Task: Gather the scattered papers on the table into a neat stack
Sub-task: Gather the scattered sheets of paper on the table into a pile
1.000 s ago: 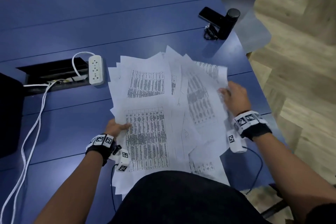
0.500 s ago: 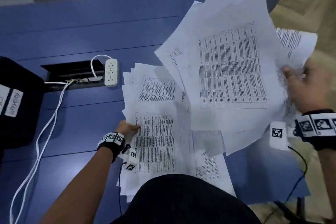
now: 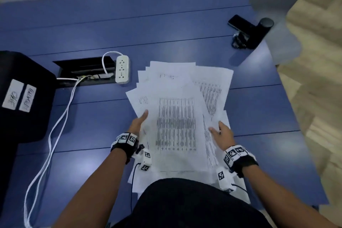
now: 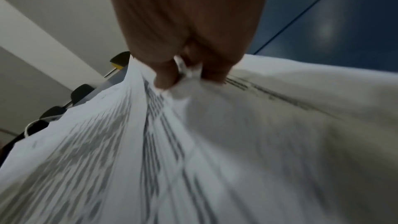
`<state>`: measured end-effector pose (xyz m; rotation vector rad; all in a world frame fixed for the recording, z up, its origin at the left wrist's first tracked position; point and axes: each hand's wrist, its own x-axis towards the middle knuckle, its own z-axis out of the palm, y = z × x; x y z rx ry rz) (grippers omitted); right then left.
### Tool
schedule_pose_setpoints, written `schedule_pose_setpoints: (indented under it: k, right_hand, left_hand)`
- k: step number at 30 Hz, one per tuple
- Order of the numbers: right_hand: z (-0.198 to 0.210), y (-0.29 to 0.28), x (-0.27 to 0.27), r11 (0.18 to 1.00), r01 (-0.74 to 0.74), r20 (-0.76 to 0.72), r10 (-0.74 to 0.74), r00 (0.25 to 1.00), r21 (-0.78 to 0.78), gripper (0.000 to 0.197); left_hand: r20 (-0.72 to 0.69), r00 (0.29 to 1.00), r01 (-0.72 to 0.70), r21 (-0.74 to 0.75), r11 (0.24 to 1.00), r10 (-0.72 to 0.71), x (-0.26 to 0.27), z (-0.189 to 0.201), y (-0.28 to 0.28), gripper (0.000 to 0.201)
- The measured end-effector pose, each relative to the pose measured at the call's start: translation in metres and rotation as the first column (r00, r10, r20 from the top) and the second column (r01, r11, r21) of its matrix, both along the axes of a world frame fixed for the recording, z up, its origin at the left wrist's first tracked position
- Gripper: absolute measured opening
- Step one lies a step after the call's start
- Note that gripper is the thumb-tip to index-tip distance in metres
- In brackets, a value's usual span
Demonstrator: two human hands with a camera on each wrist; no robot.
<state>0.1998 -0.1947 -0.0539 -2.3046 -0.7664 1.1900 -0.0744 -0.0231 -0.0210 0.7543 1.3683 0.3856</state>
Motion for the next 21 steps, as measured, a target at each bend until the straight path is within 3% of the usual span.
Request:
schedule_pose_setpoints:
  k: [1,4,6,8,9,12,15,16,18,21]
  right_hand:
    - [-0.005,0.001,0.002,0.995,-0.092,-0.021,0.091,0.996,-0.036,0.010]
    - [-0.008,0.011,0.015,0.969,-0.241,-0.106,0.233,0.967,-0.063,0.030]
    - [-0.001,0.021,0.022,0.994,-0.104,-0.143,0.106,0.984,0.025,0.047]
    - [0.006,0.034,0.025,0.986,0.107,-0.069,-0.098,0.993,0.127,0.037]
    - [0.008,0.041,0.024,0.980,0.128,0.000,-0.130,0.992,0.155,0.030]
    - [0.008,0.053,0.005,0.994,-0.065,0.137,0.052,0.989,0.090,0.029]
    - [0.006,0.054,-0.019,0.960,-0.275,0.188,0.261,0.947,0.057,0.024]
    - [0.006,0.052,-0.021,0.951,-0.302,0.191,0.284,0.940,0.071,0.024]
    - [0.004,0.046,-0.014,0.964,-0.242,0.187,0.219,0.958,0.111,0.028]
    - [-0.005,0.025,0.023,0.991,0.045,0.247,-0.075,0.966,0.126,0.034]
  left_hand:
    - [-0.049,0.998,0.038,0.056,0.998,-0.035,0.000,-0.006,0.002,0.048]
    - [-0.135,0.980,0.162,0.117,0.980,-0.146,0.004,-0.014,0.003,0.053]
    - [-0.164,0.977,0.158,0.131,0.979,-0.136,0.000,-0.025,0.006,0.062]
    - [-0.178,0.971,0.183,0.131,0.974,-0.158,-0.001,-0.029,0.007,0.069]
    - [-0.180,0.971,0.185,0.128,0.974,-0.160,0.000,-0.030,0.007,0.068]
    - [-0.201,0.962,0.211,0.110,0.971,-0.186,-0.001,-0.028,0.006,0.060]
    - [-0.279,0.945,0.180,0.013,0.984,-0.169,-0.003,-0.030,0.006,0.075]
    - [-0.310,0.932,0.197,-0.001,0.980,-0.188,-0.003,-0.029,0.005,0.067]
    - [-0.364,0.911,0.213,0.010,0.977,-0.195,-0.005,-0.032,0.006,0.048]
    - [-0.291,0.949,0.159,0.105,0.982,-0.123,-0.016,-0.033,0.005,0.051]
